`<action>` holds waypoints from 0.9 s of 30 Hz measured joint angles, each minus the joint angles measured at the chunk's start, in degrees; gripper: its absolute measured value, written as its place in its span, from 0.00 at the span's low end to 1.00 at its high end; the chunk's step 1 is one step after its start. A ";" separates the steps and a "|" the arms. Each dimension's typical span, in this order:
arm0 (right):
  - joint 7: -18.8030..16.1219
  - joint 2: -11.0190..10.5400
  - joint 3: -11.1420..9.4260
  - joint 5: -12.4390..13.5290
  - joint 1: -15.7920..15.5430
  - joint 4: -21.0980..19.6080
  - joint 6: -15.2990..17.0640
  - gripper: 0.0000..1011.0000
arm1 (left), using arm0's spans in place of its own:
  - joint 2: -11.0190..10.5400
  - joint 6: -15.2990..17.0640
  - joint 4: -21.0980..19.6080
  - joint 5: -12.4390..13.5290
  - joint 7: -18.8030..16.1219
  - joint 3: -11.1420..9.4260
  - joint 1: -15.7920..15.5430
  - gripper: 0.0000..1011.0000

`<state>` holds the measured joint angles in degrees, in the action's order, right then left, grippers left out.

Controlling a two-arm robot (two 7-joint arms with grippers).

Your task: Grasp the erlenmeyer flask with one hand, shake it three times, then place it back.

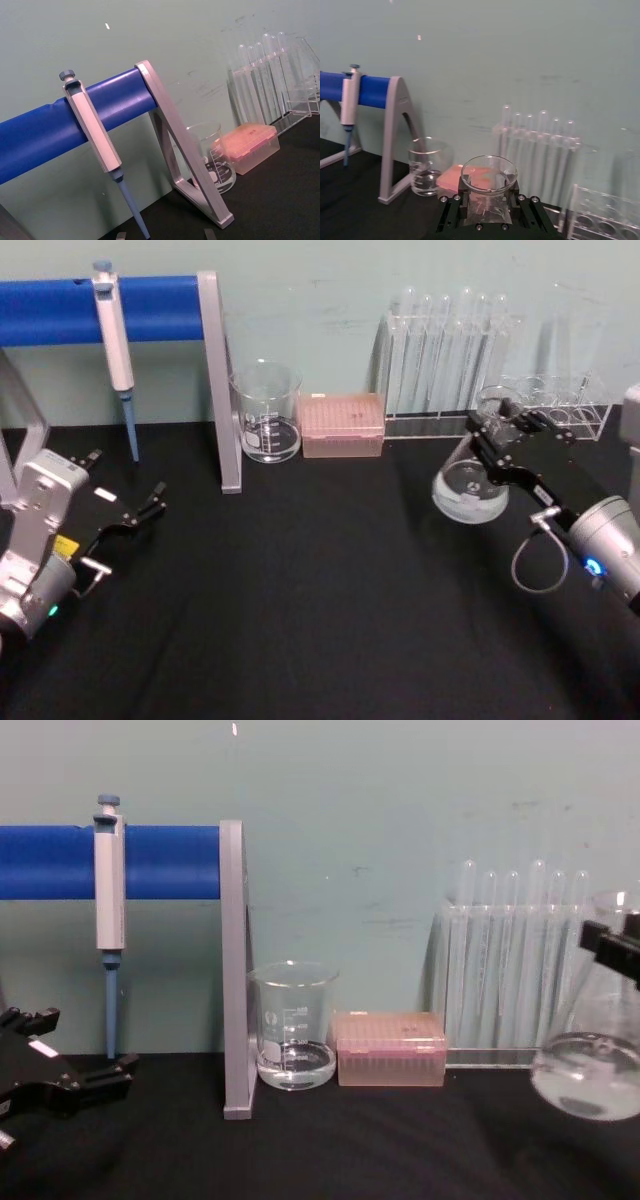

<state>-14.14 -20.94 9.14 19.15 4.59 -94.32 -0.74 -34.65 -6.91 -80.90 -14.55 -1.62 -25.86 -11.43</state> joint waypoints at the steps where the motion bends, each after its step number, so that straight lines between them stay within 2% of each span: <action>1: -0.59 0.28 0.35 -0.07 0.34 0.29 0.10 0.44 | 0.00 0.00 0.00 0.00 0.00 0.00 0.00 0.99; 7: -2.73 1.06 1.91 -0.11 1.73 1.22 0.43 0.44 | 0.00 0.00 0.00 0.00 0.00 0.00 0.00 0.99; 14: -6.07 1.75 5.06 0.31 4.03 2.58 0.55 0.44 | 0.00 0.00 0.00 0.00 0.00 0.00 0.00 0.99; 16: -7.65 1.99 6.66 0.74 5.21 3.36 0.55 0.44 | 0.00 0.00 0.00 0.00 0.00 0.00 0.00 0.99; 27: -11.66 2.17 11.07 2.58 8.25 5.74 0.34 0.44 | 0.00 0.00 0.00 0.00 0.00 0.00 0.00 0.99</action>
<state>-25.81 -18.77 20.21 21.73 12.83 -88.58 -0.40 -34.65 -6.91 -80.90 -14.55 -1.62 -25.86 -11.43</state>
